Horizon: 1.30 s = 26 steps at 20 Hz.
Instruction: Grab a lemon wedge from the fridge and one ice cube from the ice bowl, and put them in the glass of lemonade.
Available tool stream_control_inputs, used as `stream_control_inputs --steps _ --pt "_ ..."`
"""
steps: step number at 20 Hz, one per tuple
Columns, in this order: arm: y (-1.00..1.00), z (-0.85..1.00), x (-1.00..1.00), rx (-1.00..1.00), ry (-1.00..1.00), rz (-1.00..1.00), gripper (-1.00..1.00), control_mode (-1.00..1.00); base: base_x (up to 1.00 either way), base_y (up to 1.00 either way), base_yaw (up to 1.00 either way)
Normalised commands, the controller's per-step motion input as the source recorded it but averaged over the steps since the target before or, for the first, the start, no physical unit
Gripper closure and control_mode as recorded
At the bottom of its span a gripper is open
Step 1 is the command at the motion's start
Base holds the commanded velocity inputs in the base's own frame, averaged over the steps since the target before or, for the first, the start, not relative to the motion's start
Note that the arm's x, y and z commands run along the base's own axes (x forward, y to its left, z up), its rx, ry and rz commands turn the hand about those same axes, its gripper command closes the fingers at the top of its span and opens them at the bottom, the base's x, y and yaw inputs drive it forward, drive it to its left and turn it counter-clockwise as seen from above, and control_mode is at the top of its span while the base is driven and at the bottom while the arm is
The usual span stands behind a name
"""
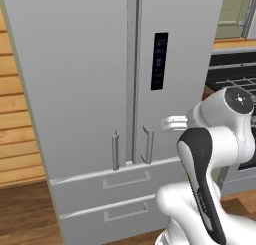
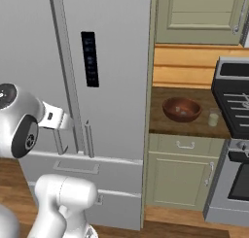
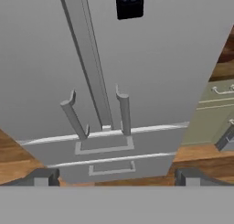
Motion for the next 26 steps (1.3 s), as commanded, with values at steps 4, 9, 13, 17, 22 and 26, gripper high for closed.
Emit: stream_control_inputs --steps 4,9,13,17,22,26 --pt "0.0 -0.39 0.0 0.01 -0.01 0.01 -1.0 -1.0 0.0 0.0 0.0" --pt "-0.02 -0.27 0.29 -0.03 -0.05 0.01 -1.0 -1.0 0.0 0.0 0.0" --pt "-0.29 -0.26 0.32 -0.03 0.0 0.07 -1.0 -1.0 0.0 0.0 0.0" --pt "-0.37 -0.36 0.52 -0.06 0.0 0.06 -1.0 -1.0 0.0 0.0 0.0" --pt "-0.14 -0.2 0.33 -0.06 0.0 0.03 -1.0 -1.0 0.0 0.0 0.0" --pt "0.02 -0.24 0.03 -0.06 -0.05 0.0 -1.0 -1.0 0.0 0.0 0.0"
